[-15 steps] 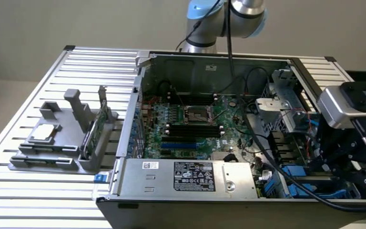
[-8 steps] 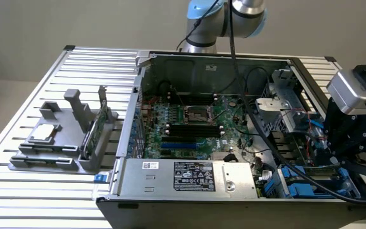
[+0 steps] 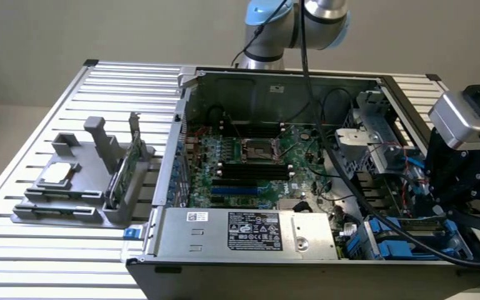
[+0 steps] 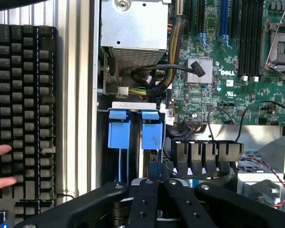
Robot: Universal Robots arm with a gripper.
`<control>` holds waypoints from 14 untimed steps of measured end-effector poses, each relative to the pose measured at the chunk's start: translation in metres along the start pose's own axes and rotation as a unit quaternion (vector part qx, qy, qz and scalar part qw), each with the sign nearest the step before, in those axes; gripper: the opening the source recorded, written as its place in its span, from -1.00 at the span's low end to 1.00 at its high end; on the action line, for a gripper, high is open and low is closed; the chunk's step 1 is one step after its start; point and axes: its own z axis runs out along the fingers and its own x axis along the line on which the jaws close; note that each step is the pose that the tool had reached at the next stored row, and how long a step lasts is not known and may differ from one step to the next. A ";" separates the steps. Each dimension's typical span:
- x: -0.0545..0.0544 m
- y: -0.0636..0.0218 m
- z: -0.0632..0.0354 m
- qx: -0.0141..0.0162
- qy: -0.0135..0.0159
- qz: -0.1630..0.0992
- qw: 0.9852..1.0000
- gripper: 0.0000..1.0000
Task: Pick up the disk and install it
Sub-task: 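Insert the first disk wire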
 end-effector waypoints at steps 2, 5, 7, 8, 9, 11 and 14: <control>0.000 0.0000 0.0000 0.000 0.000 0.000 1.000 -0.79; 0.000 0.0000 0.0000 0.000 0.000 0.000 1.000 -0.76; 0.000 0.0000 0.0000 0.000 0.000 0.000 1.000 -0.63; 0.000 0.0000 0.0000 0.000 0.000 0.000 1.000 -0.63; 0.000 0.0000 0.0000 0.000 0.000 0.000 1.000 -0.63; 0.000 0.0000 0.0000 0.000 0.000 0.000 1.000 -0.59; 0.000 0.0000 0.0000 0.000 0.000 0.001 1.000 -0.47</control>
